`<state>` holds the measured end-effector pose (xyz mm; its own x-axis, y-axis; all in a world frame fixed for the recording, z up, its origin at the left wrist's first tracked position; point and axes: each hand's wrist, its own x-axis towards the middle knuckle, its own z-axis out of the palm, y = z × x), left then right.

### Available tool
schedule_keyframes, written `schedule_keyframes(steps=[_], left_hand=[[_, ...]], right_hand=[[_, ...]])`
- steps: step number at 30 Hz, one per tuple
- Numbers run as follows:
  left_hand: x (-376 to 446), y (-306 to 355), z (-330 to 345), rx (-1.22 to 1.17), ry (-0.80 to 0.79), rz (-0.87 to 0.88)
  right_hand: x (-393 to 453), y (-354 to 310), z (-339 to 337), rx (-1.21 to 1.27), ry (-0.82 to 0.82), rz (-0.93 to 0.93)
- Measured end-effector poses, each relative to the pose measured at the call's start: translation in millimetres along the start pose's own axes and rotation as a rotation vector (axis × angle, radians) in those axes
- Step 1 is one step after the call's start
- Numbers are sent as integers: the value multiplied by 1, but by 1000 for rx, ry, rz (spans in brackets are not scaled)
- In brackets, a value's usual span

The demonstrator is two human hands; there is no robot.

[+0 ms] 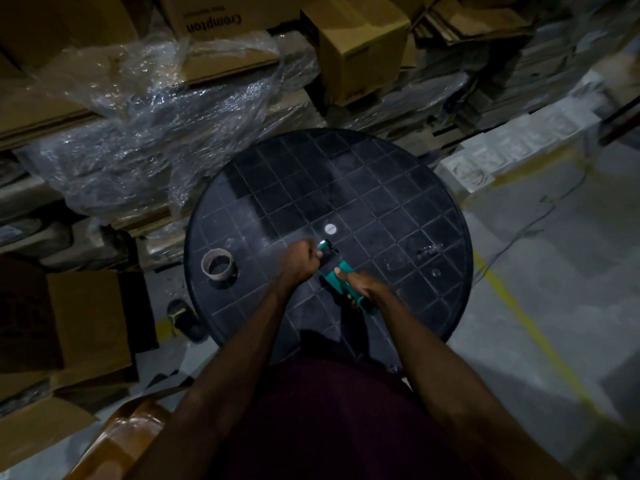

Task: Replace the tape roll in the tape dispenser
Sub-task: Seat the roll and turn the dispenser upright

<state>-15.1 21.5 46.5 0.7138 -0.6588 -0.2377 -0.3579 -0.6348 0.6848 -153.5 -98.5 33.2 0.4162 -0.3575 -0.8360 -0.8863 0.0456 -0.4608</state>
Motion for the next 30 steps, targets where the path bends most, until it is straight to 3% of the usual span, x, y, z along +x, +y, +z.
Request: schedule_keyframes(steps=[11, 17, 23, 27, 30], left_hand=[[6, -6, 9, 65, 72, -13], [7, -7, 12, -20, 44, -82], [14, -7, 4, -181, 183, 17], [23, -30, 12, -605, 262, -230], [17, -37, 12, -497, 168, -349]], right_hand=[[3, 8, -4, 31, -93, 3], [1, 8, -6, 63, -184, 2], [-5, -5, -3, 202, -251, -21], [-9, -9, -5, 201, -280, -48], [-7, -16, -4, 224, -207, -35]])
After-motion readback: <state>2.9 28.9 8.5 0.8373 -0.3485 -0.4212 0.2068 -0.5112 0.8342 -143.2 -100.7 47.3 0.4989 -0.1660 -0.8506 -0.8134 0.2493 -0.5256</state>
